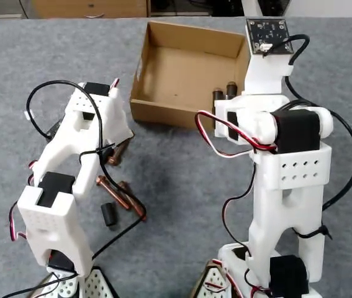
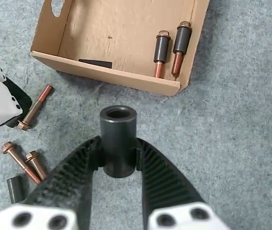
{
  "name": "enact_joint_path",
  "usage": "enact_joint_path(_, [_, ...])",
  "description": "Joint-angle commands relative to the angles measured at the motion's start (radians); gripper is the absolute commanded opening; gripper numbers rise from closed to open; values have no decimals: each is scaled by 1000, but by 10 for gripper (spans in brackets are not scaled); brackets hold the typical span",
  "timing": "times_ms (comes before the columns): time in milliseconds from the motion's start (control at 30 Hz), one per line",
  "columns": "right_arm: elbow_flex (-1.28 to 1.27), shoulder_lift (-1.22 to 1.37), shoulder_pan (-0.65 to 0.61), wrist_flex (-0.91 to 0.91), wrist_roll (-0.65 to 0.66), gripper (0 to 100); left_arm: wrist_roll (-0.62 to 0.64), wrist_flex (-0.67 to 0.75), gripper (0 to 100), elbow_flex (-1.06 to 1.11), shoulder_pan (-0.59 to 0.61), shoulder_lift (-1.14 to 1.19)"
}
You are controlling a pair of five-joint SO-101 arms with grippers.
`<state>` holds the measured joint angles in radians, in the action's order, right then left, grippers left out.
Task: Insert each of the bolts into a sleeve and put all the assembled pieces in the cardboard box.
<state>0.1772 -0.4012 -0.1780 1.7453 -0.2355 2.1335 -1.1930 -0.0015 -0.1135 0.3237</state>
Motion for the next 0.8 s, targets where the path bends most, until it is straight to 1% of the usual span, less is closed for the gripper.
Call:
enact_joint_path(0, [41, 4, 15, -21, -2, 2, 14, 2, 19, -2, -14, -21])
enact_joint_path(100, [41, 4, 15, -21, -2, 2, 114, 2, 21, -5, -9, -21])
enact_joint_path(200, [42, 4, 15, -21, -2, 2, 176, 0, 21, -12, -3, -22])
enact_joint_path(267, [41, 4, 15, -21, -2, 2, 227, -31, 21, -21, -3, -35])
enact_joint_path(300, [41, 4, 15, -21, -2, 2, 227, -41, 21, -31, 0, -41])
enact_joint_path(400, [41, 4, 16, -21, 0, 2, 152, -58, 21, -51, -2, -56])
enact_joint_path(500, [41, 4, 48, -21, 0, 2, 51, -158, 20, -98, -9, -94])
enact_joint_path(567, [41, 4, 79, -21, 0, 2, -6, -189, 20, -117, 0, -117])
enact_joint_path(633, [41, 4, 94, -20, 0, 2, -35, -193, 20, -117, 2, -127])
enact_joint_path(767, [41, 4, 96, -14, 0, 2, -41, -187, 20, -84, 2, -124])
